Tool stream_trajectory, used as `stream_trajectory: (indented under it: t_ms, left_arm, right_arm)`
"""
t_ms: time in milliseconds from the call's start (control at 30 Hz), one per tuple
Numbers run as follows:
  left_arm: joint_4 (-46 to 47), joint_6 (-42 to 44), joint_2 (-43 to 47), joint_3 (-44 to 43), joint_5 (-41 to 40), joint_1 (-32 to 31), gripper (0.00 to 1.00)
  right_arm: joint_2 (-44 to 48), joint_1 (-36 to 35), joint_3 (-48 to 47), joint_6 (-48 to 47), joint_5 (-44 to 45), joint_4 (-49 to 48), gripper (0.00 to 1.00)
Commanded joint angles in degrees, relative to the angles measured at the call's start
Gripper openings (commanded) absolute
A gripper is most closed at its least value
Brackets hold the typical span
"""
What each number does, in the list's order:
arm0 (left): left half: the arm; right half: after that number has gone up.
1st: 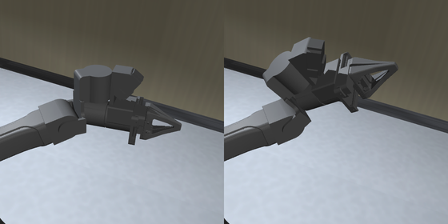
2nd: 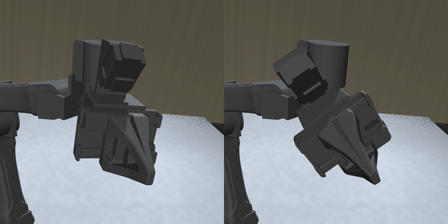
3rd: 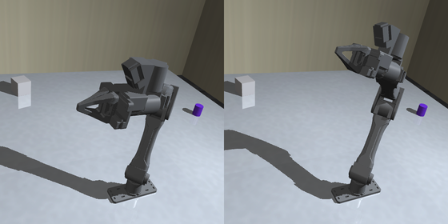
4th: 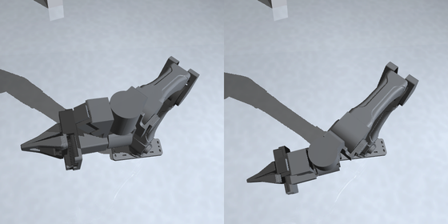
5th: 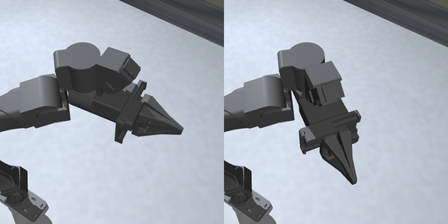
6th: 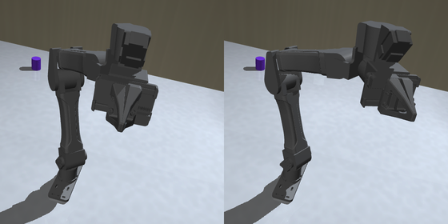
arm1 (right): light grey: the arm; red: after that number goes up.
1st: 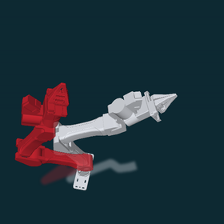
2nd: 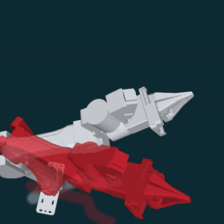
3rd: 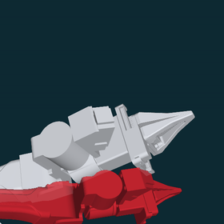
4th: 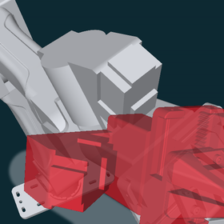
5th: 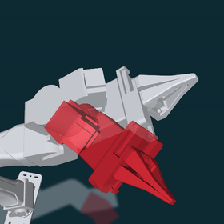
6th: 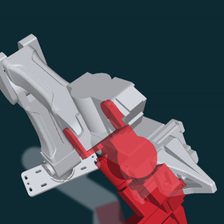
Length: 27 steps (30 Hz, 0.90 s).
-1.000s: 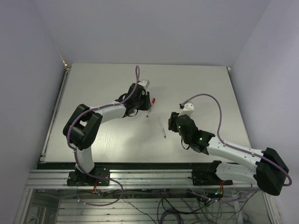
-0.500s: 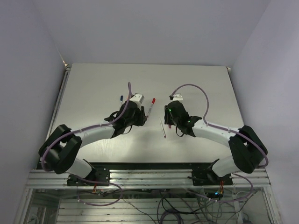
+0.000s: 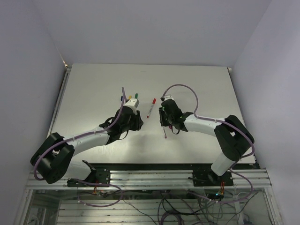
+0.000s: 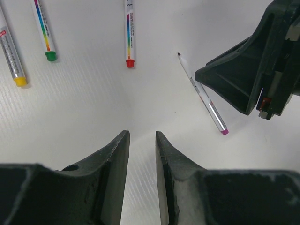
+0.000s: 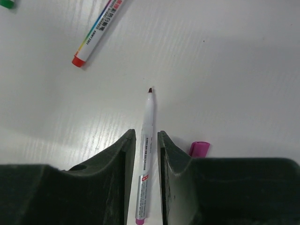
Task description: Insert the pens into the pen caps
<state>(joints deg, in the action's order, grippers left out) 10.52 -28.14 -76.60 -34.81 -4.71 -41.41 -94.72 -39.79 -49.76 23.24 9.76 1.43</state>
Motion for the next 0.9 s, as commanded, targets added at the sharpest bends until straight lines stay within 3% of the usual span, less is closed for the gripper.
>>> stream_trajectory:
  t_ms: [0,333,400,533,733,867]
  left_arm:
    - [1.9,-1.1,1.1,1.2,0.0,-0.2,0.39]
    - [2.0,-1.4,0.9,1.9,0.3,-0.3,0.39]
    - [1.8,-1.3,1.1,2.1,0.1,-0.2,0.39]
    - [1.5,-1.3,1.2,2.0,-0.1,-0.2,0.39]
    - [3.9,-1.7,1.3,3.0,2.3,-0.3,0.4]
    - [10.8,-1.8,2.0,5.1,8.0,-0.3,0.4]
  right_arm:
    - [-2.1,-0.6,-1.9,-1.2,-0.3,1.9,0.26]
    - [-6.3,-1.7,-3.4,-0.5,2.1,4.5,0.26]
    - [-7.0,-1.7,-3.6,0.0,2.4,5.2,0.22]
    - [-7.8,-1.9,-3.7,0.5,2.2,6.0,0.0]
    - [-3.4,-1.9,-2.6,1.2,0.7,3.4,0.0]
    - [2.8,-1.9,0.4,2.5,0.1,-1.7,0.0]
